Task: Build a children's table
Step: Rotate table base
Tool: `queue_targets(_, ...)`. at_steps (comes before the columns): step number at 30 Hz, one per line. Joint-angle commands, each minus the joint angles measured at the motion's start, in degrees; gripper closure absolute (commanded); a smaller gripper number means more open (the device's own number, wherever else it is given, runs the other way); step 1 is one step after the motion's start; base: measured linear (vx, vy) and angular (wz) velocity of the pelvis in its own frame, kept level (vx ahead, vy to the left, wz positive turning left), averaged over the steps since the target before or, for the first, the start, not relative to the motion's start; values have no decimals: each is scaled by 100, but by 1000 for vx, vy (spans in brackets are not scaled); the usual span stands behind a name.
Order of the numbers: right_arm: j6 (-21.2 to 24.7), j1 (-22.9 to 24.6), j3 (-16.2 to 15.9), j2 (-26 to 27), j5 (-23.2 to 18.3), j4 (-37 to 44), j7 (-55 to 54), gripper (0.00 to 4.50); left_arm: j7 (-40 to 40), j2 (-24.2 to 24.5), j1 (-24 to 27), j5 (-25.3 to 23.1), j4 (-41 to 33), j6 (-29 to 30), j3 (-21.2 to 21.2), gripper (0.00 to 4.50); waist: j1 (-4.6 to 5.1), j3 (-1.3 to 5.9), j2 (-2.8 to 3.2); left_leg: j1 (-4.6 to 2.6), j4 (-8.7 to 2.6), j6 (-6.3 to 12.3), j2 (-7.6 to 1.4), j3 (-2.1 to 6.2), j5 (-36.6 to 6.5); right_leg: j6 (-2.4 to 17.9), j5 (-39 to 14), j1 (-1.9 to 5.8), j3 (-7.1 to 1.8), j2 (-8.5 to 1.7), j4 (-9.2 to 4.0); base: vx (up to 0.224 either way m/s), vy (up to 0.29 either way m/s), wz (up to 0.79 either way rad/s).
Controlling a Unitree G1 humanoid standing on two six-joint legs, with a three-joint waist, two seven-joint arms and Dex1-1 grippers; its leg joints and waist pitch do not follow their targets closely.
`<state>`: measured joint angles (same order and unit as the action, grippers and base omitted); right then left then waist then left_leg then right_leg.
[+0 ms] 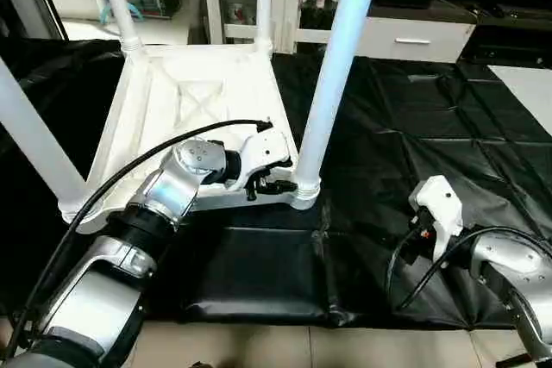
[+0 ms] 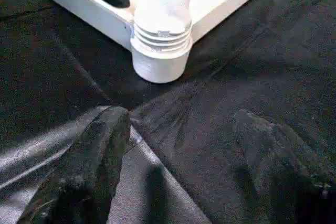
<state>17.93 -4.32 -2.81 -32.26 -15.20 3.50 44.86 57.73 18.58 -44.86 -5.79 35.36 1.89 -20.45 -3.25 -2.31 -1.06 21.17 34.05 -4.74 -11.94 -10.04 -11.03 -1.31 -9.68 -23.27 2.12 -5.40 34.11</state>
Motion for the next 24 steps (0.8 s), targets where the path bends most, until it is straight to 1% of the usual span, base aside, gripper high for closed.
queue_targets(1, -32, 16, 59, -60, 21, 123, 18, 106, 214, 86, -39, -48, 27, -145, -102, 212, -12, 339, -34, -50, -403, 322, -79, -32, -1015, 1433, -590, 288, -130, -176, -311, 0, 0, 0)
queue_targets(2, -30, 13, 52, -57, 24, 121, 23, 106, 285, 132, -53, -111, 123, -131, -173, 212, -9, 340, -23, -52, -405, 320, -75, -31, -1027, 1408, -627, 286, -132, -171, -308, 0, 0, 0)
queue_targets(4, -20, 3, 44, -52, 26, 126, 36, 106, 500, 214, -77, -153, 322, 16, -239, 212, -5, 339, -20, -60, -407, 307, -76, -31, -1061, 1396, -657, 282, -133, -170, -313, 0, 0, 0)
queue_targets(6, -17, 2, 42, -52, 24, 128, 42, 106, 585, 237, -82, -150, 371, 122, -247, 212, -8, 341, -18, -71, -410, 267, -74, -34, -1100, 1402, -707, 278, -135, -174, -314, 0, 0, 0)
queue_targets(7, -17, 4, 40, -57, 22, 131, 46, 106, 724, 280, -67, -151, 397, 205, -281, 212, -13, 338, -10, -72, -416, 253, -79, -32, -1091, 1423, -680, 277, -136, -178, -314, 0, 0, 0)
queue_targets(10, -12, 13, 34, -66, 16, 143, 51, 106, 866, 289, -31, -84, 449, 370, -258, 212, -19, 343, -11, -78, -410, 258, -83, -36, -1050, 1495, -527, 279, -137, -176, -294, 0, 0, 0)
queue_targets(11, -6, 17, 31, -73, 12, 150, 60, 106, 694, 236, -67, -120, 611, 337, -217, 212, -18, 343, -27, -77, -407, 273, -84, -40, -1037, 1507, -502, 279, -137, -176, -293, 0, 0, 0)
queue_targets(13, -1, 21, 7, -87, 21, 162, 83, 106, 305, 131, -171, -232, 956, 183, -154, 212, -33, 347, -22, -68, -392, 325, -68, -38, -1021, 1501, -465, 292, -133, -173, -293, 0, 0, 0)
queue_targets(14, -1, 21, 7, -87, 21, 162, 83, 106, 305, 131, -171, -232, 956, 183, -154, 212, -34, 349, -26, -63, -399, 326, -73, -30, -1009, 1481, -497, 304, -133, -187, -297, 0, 0, 0)
queue_targets(16, 0, 21, -2, -92, 26, 166, 91, 106, 200, 104, -206, -269, 1065, 124, -139, 212, -37, 349, -23, -67, -398, 323, -78, -30, -1019, 1481, -510, 297, -133, -187, -300, 0, 0, 0)
queue_targets(17, 35, 18, -36, -96, -21, 216, 167, 106, 124, 67, -289, -312, 1305, 24, -154, 212, -34, 349, -39, -68, -400, 321, -78, -31, -1049, 1476, -551, 297, -133, -186, -303, 0, 0, 0)
queue_targets(19, 70, 23, -58, -105, -73, 266, 241, 106, 74, 39, -352, -332, 1478, -37, -158, 212, -36, 347, -37, -67, -398, 330, -75, -31, -1063, 1458, -593, 297, -134, -187, -309, 0, 0, 0)
queue_targets(21, 95, 43, -71, -122, -124, 324, 315, 106, -11, 12, -402, -336, 1602, -70, -123, 212, -42, 349, -34, -61, -397, 341, -76, -24, -1026, 1455, -562, 305, -135, -192, -303, 0, 0, 0)
queue_targets(22, 102, 53, -69, -126, -135, 343, 331, 106, -62, -2, -438, -348, 1679, -98, -106, 212, -46, 353, -42, -58, -392, 366, -79, -24, -967, 1472, -463, 310, -135, -194, -290, 0, 0, 0)
queue_targets(24, 106, 68, -63, -128, -131, 358, 335, 106, -97, -8, -512, -408, 1843, -143, -123, 212, -44, 352, -46, -60, -387, 385, -73, -30, -961, 1481, -474, 303, -134, -190, -296, 0, 0, 0)
